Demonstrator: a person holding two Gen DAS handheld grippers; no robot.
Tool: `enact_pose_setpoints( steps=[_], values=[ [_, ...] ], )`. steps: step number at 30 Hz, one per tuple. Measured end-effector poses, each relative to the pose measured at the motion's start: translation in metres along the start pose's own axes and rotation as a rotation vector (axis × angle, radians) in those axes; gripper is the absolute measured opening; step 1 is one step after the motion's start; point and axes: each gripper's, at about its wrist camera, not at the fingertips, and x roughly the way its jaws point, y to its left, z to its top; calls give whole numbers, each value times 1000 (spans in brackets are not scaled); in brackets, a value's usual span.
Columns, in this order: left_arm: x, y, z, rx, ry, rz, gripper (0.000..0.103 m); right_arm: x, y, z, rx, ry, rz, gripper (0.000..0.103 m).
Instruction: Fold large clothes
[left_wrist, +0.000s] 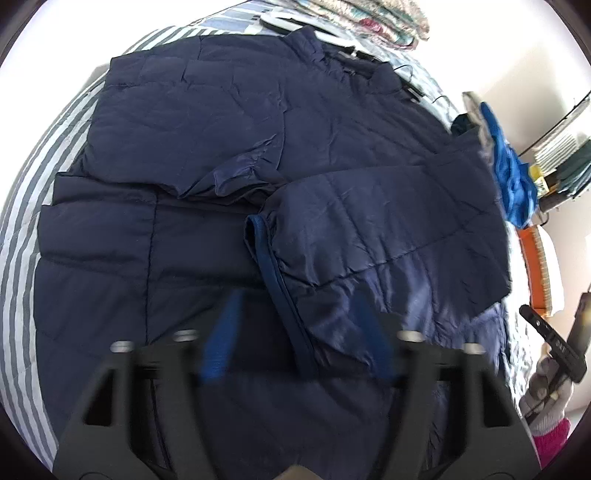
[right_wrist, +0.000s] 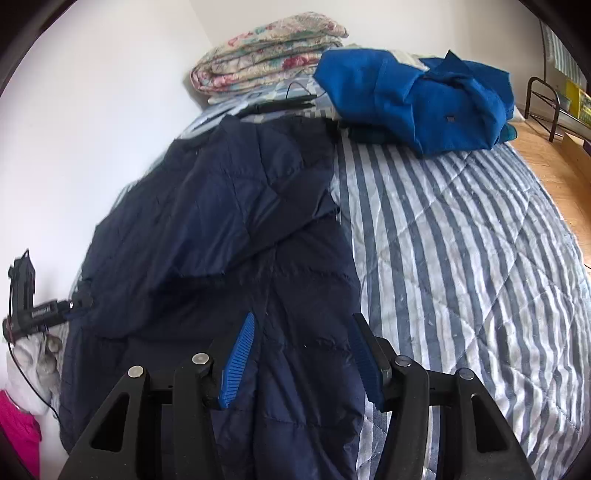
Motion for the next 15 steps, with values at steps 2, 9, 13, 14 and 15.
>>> enact_pose_setpoints(
  steps=[2,9,13,14,15],
  values=[
    [3,-1,2,1,-1,17,13,7,4,-4,-19,11,-5,56],
    [-24,-23,11,154,-138,110,4,34,9,-18,-77,51,-47,56],
    [-37,-16,38,167,-207,173,3,34,7,-24,-77,43,-48,56],
    [-39,-11,49,163,-216,193,3,33,8,-24,-81,43,-51,56],
    [-40,-5,57,158,-225,212,3,32,10,-25,-87,43,-55,56]
  ],
)
